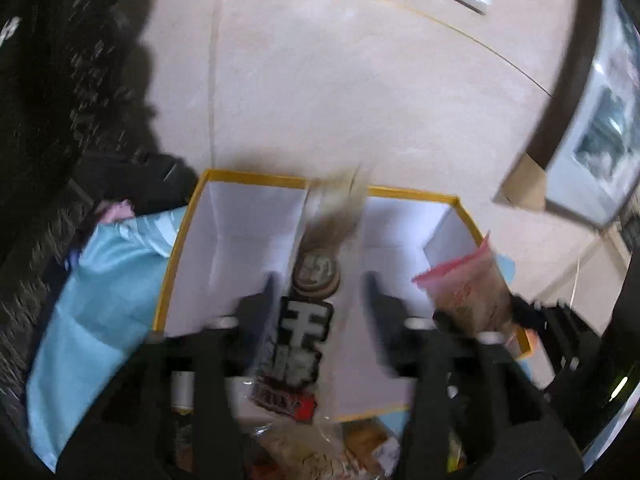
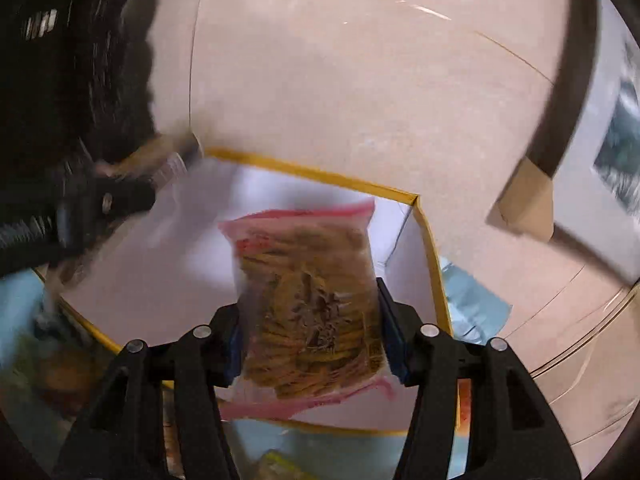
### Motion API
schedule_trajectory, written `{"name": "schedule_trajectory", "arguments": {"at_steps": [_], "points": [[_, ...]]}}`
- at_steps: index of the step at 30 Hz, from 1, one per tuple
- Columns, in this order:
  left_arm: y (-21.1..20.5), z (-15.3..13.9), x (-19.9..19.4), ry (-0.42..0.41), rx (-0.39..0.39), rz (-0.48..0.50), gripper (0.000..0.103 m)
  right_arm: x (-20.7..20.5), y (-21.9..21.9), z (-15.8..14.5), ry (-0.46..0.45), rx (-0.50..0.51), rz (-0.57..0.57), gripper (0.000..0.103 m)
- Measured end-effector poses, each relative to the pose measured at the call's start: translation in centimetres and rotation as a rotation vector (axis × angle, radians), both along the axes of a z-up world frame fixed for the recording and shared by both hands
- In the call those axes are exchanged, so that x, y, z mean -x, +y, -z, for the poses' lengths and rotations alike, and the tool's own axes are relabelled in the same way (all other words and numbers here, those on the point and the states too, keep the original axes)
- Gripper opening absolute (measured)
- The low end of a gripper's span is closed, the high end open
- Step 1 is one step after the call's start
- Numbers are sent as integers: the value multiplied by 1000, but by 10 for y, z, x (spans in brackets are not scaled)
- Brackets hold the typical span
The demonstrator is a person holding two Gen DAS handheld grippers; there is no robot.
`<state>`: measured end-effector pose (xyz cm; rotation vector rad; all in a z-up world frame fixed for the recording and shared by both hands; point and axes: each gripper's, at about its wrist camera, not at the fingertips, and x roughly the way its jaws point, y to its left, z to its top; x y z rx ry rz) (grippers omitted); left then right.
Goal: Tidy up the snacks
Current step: 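Carry the stick bag to the yellow box while the right grasps the pink cracker bag, then release both bags into the yellow box and withdraw both grippers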
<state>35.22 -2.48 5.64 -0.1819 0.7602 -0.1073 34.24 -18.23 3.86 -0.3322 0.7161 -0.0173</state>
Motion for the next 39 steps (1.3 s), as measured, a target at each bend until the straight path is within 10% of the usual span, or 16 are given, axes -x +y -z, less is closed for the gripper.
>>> {"name": "schedule_trajectory", "arguments": {"at_steps": [18,23,39], "points": [[4,-25,159,-7,-107,56,97,171,-49,-36,59,-240,10,75],[-3,4,240,17,-174,142,100,247,-50,-20,69,-315,-25,98],[4,100,332,103,-147,203,100,346,-52,42,130,-437,0,102]]}}
